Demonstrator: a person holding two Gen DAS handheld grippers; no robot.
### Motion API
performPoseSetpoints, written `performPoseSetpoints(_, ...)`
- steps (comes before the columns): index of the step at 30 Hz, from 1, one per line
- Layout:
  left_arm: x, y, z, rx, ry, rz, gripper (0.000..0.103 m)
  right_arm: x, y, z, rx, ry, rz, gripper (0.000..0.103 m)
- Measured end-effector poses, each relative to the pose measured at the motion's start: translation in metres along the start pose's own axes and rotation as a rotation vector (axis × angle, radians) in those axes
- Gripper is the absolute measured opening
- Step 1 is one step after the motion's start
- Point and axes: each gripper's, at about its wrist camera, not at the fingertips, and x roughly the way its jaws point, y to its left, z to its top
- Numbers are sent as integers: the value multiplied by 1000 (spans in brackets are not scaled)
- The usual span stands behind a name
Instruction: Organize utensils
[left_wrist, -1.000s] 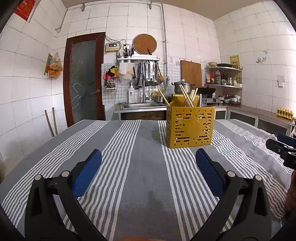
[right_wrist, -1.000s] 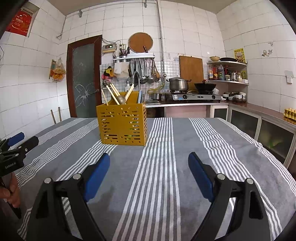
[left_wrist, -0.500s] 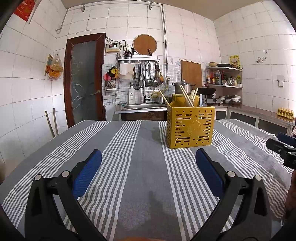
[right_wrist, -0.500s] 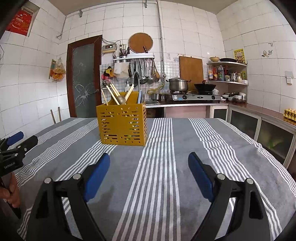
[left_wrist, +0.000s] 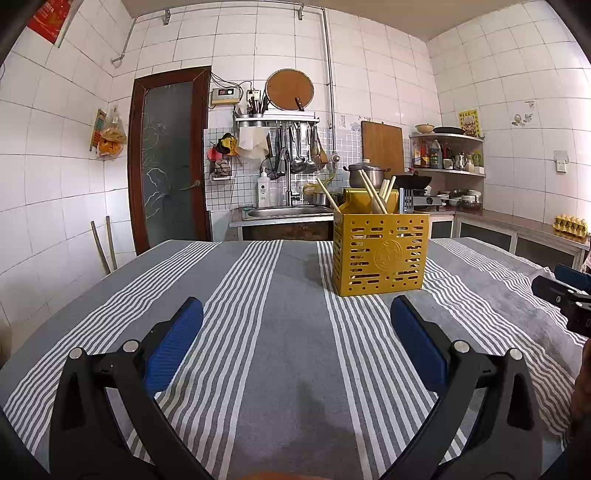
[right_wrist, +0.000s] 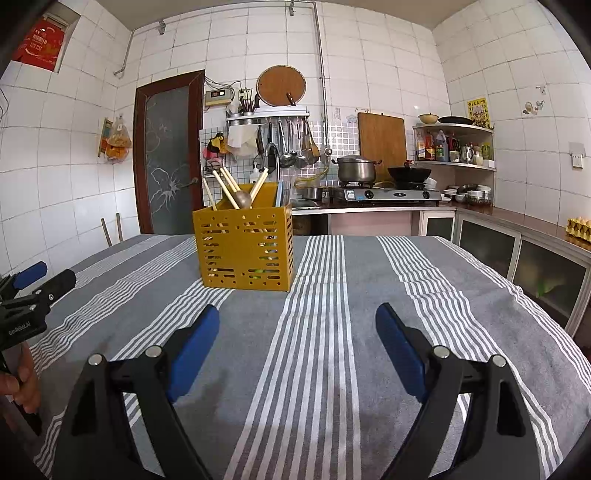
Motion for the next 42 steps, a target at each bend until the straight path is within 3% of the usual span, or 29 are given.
performPoseSetpoints(42, -1, -2, 1, 4, 2, 4, 98, 3, 1, -3, -6, 2, 0, 85)
